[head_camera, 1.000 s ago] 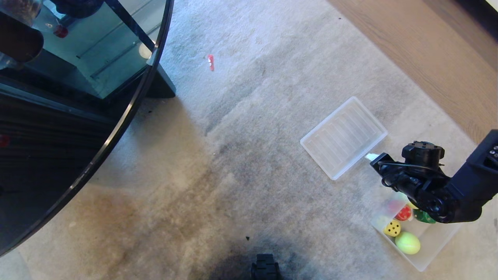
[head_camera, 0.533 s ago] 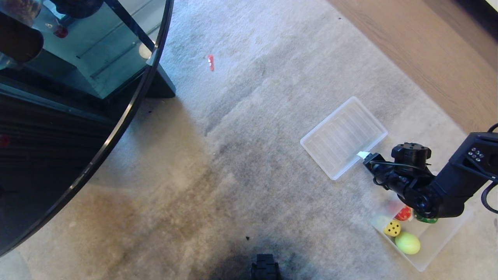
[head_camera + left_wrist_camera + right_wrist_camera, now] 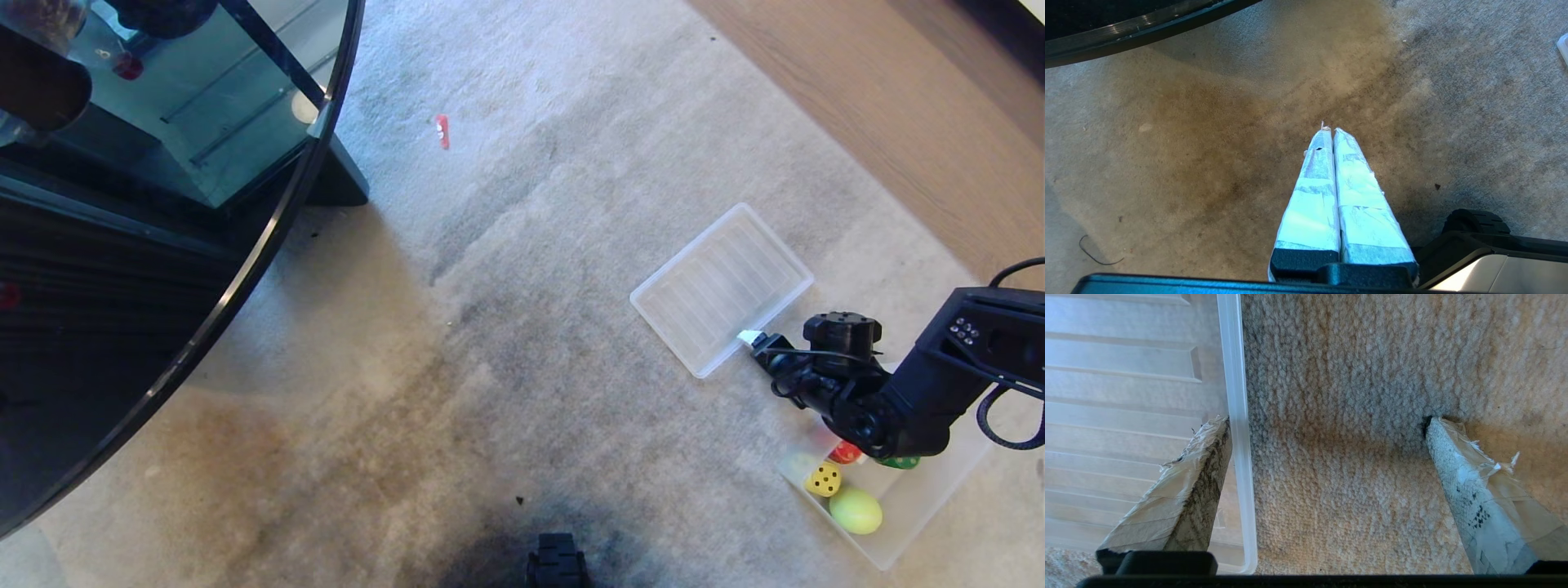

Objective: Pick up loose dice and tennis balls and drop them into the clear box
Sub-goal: Close the lid

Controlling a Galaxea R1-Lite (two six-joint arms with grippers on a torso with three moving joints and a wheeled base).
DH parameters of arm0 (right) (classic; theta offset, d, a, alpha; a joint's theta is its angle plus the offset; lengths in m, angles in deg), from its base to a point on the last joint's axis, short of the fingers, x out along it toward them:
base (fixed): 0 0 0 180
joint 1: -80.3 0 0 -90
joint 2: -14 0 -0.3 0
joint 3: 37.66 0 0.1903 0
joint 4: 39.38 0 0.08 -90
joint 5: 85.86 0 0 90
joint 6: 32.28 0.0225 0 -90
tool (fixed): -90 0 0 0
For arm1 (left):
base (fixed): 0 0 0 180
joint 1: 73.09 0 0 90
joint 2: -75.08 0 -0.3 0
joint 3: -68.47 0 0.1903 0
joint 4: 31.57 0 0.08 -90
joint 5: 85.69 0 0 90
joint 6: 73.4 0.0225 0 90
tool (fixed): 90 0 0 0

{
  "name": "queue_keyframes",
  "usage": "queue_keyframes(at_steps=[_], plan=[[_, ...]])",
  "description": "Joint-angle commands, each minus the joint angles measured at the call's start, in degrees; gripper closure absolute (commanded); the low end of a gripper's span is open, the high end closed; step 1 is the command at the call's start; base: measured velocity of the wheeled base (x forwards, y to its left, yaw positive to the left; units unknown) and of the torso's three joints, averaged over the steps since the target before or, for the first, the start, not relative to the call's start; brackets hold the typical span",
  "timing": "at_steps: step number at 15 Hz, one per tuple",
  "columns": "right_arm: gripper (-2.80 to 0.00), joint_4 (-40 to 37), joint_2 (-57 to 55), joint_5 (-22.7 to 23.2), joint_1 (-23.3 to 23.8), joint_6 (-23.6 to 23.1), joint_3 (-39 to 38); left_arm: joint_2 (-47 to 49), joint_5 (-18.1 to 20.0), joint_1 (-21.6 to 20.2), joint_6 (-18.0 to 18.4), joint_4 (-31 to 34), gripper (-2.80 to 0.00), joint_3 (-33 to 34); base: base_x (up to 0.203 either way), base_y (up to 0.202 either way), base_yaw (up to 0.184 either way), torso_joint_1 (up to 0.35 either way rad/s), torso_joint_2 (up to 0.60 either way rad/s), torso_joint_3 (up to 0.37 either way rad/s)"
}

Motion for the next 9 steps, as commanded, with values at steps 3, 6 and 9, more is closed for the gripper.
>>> queue_keyframes(at_steps=[3,6,9], plan=[[0.0,0.42,-0.63,-0.15,-0.38,-1.41,0.41,0.05,-0.03,0.0,-0.04,0.0,0.0,0.0,0.0,0.0,0.0,0.0,0.0,0.0],[0.0,0.37,0.06,-0.24,-0.38,-2.66,0.27,0.0,-0.03,0.0,-0.04,0.0,0.0,0.0,0.0,0.0,0.0,0.0,0.0,0.0],[0.0,0.24,1.83,-0.24,-0.46,-2.71,-0.19,0.06,-0.03,0.0,-0.04,0.0,0.0,0.0,0.0,0.0,0.0,0.0,0.0,0.0]])
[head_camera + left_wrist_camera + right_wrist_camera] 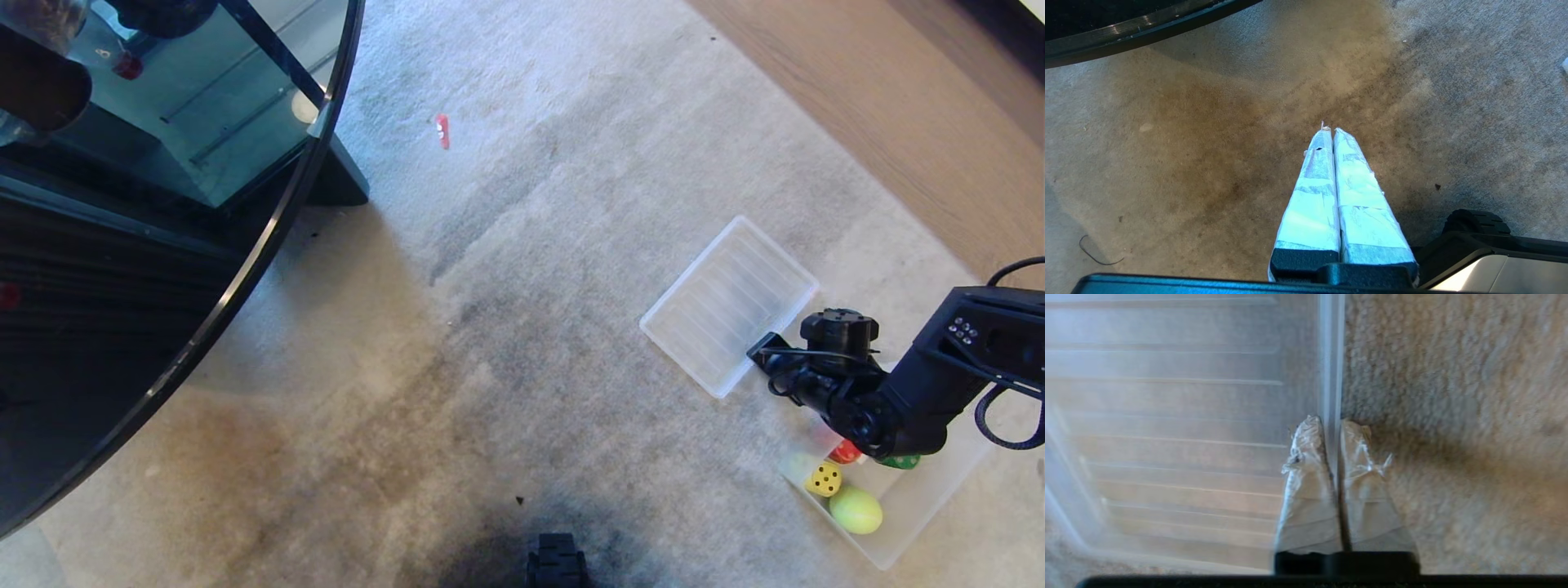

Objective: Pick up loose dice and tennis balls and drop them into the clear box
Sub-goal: Close the lid

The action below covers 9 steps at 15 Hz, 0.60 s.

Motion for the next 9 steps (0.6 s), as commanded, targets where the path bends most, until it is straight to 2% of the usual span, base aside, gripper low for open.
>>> queue_keyframes(at_steps=[1,5,9], plan=[[0.0,0.3,1.83,-0.13,-0.04,0.24,-0.71,0.03,-0.05,0.0,-0.04,0.02,0.0,0.0,0.0,0.0,0.0,0.0,0.0,0.0],[0.0,0.3,6.48,-0.34,0.09,0.24,-4.45,0.0,-0.05,0.0,-0.04,0.08,0.0,0.0,0.0,0.0,0.0,0.0,0.0,0.0],[0.0,-3.05,20.81,-0.41,-0.1,-1.18,-10.62,0.0,-0.05,0.0,-0.04,0.02,0.0,0.0,0.0,0.0,0.0,0.0,0.0,0.0]])
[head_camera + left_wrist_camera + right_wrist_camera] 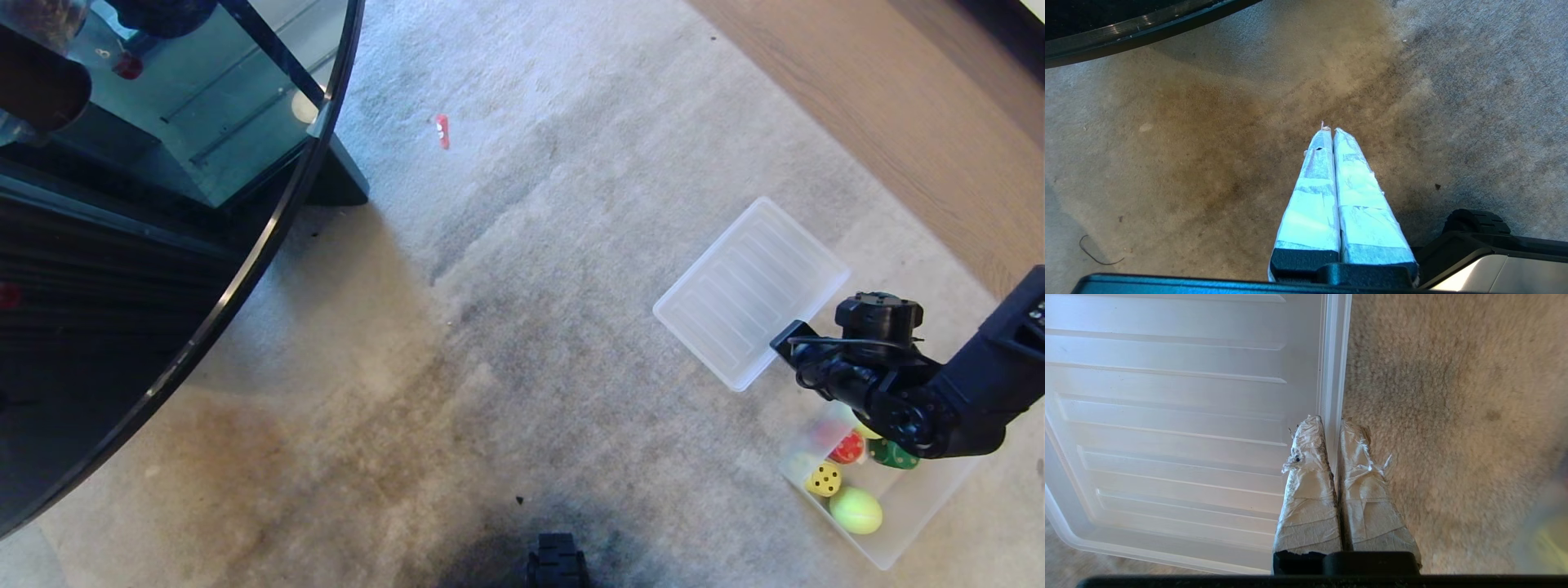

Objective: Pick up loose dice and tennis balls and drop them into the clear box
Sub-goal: Close the lid

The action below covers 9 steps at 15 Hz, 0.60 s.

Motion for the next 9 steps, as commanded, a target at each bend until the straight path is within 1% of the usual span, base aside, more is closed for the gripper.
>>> queue_keyframes(at_steps=[1,4,5,7,9], plan=[[0.0,-2.39,13.0,-0.03,-0.23,-0.92,-4.09,0.0,-0.03,0.0,-0.04,0.0,0.0,0.0,0.0,0.0,0.0,0.0,0.0,0.0],[0.0,-8.31,28.63,-0.03,-0.51,-5.02,-9.52,0.0,-0.03,0.0,-0.04,0.03,0.0,0.0,0.0,0.0,0.0,0.0,0.0,0.0],[0.0,-11.33,34.94,-0.01,-0.57,-6.67,-11.2,0.0,-0.03,0.0,-0.04,0.0,0.0,0.0,0.0,0.0,0.0,0.0,0.0,0.0],[0.0,-19.77,48.47,0.01,-0.71,-9.43,-13.71,0.06,-0.03,0.0,-0.04,0.01,0.0,0.0,0.0,0.0,0.0,0.0,0.0,0.0],[0.0,-31.83,63.2,0.04,-0.84,-11.2,-15.07,0.0,-0.03,0.0,-0.13,0.01,0.0,0.0,0.0,0.0,0.0,0.0,0.0,0.0]])
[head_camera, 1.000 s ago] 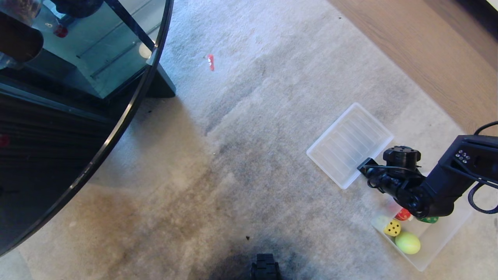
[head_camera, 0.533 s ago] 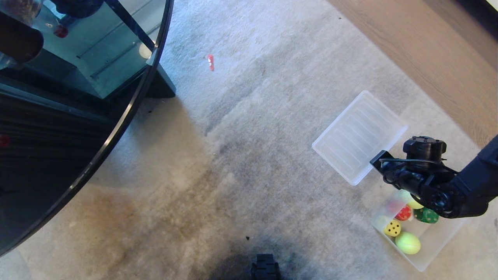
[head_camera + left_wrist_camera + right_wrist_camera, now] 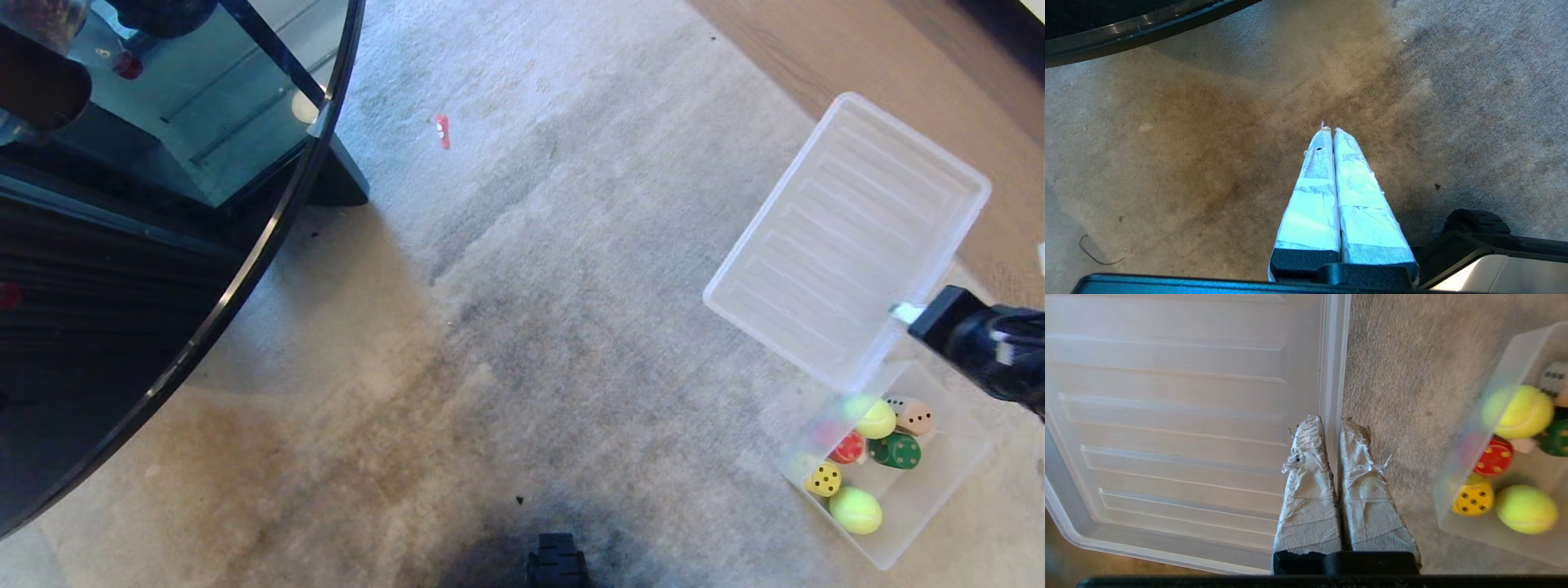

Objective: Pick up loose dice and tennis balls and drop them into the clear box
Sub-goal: Close the lid

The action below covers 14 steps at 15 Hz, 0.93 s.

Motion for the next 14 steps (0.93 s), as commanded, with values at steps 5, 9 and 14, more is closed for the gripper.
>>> queue_keyframes(at_steps=[5,9,14], plan=[[0.0,-38.86,47.19,0.0,0.25,-2.52,-3.22,0.0,-0.05,0.0,-0.12,0.01,0.0,0.0,0.0,0.0,0.0,0.0,0.0,0.0],[0.0,-51.62,60.17,-0.07,1.98,-5.49,-7.51,0.0,-0.05,0.0,-0.04,0.01,0.0,0.0,0.0,0.0,0.0,0.0,0.0,0.0],[0.0,-49.86,67.05,-1.98,1.81,-18.67,-18.25,0.0,-0.05,0.0,-0.04,0.01,0.0,0.0,0.0,0.0,0.0,0.0,0.0,0.0]])
